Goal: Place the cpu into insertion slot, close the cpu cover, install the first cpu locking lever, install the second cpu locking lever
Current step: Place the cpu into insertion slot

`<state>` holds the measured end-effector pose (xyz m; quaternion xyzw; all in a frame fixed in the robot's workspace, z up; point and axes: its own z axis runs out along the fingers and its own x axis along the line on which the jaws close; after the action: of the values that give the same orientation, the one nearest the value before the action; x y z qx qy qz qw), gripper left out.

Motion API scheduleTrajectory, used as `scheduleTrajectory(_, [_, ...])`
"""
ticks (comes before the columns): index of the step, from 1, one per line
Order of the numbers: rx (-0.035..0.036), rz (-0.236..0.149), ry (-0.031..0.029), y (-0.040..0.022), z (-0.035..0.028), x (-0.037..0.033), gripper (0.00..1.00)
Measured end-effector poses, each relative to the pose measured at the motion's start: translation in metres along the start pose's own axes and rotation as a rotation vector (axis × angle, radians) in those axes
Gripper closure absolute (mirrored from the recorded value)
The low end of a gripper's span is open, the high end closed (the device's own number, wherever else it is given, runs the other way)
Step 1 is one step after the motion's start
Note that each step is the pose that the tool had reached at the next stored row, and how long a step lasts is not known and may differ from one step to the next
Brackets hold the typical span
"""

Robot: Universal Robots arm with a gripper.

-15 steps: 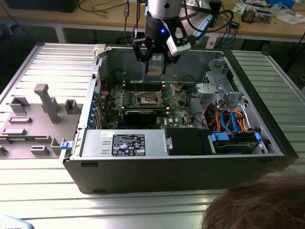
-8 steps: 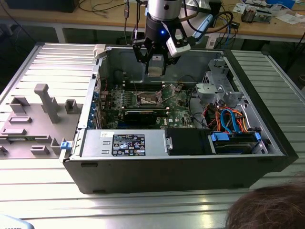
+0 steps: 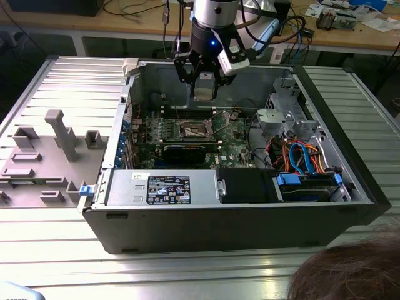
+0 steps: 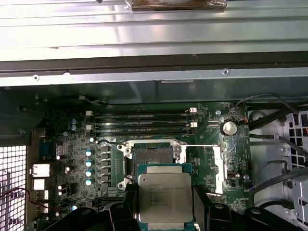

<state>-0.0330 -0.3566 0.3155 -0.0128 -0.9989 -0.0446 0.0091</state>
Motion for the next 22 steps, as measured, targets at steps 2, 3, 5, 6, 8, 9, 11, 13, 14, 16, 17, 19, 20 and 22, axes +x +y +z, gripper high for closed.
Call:
scheduleTrajectory(2, [-0.0001,0.0,0.0,0.0,0.0003,0.0,0.45])
scheduleTrajectory(3, [-0.0001,0.0,0.0,0.0,0.0005,0.0,0.45])
scheduleTrajectory(5, [0.0,0.0,0.0,-0.0001,0.0008,0.0,0.45])
scheduleTrajectory(6, [0.0,0.0,0.0,-0.0001,0.0013,0.0,0.45])
scheduleTrajectory(8, [0.0,0.0,0.0,-0.0002,0.0018,0.0,0.45])
scheduleTrajectory(9, [0.0,0.0,0.0,-0.0002,0.0019,0.0,0.45])
scheduleTrajectory(11, [-0.0001,0.0,0.0,-0.0002,0.0023,0.0,0.45])
scheduleTrajectory(13, [-0.0001,0.0,0.0,-0.0002,0.0026,-0.0001,0.45])
scheduleTrajectory(14, [-0.0001,0.0,0.0,-0.0003,0.0029,-0.0001,0.45])
scheduleTrajectory(16, [-0.0001,0.0,0.0,-0.0003,0.0032,-0.0001,0.45])
scheduleTrajectory(17, [-0.0001,0.0,0.0,-0.0003,0.0034,-0.0001,0.45])
scheduleTrajectory(19, [0.0,0.0,0.0,-0.0003,0.0038,-0.0001,0.45])
scheduleTrajectory(20, [0.0,0.0,0.0,-0.0004,0.004,-0.0001,0.45])
scheduleTrajectory(22, [-0.0001,0.0,0.0,-0.0004,0.0049,-0.0001,0.45])
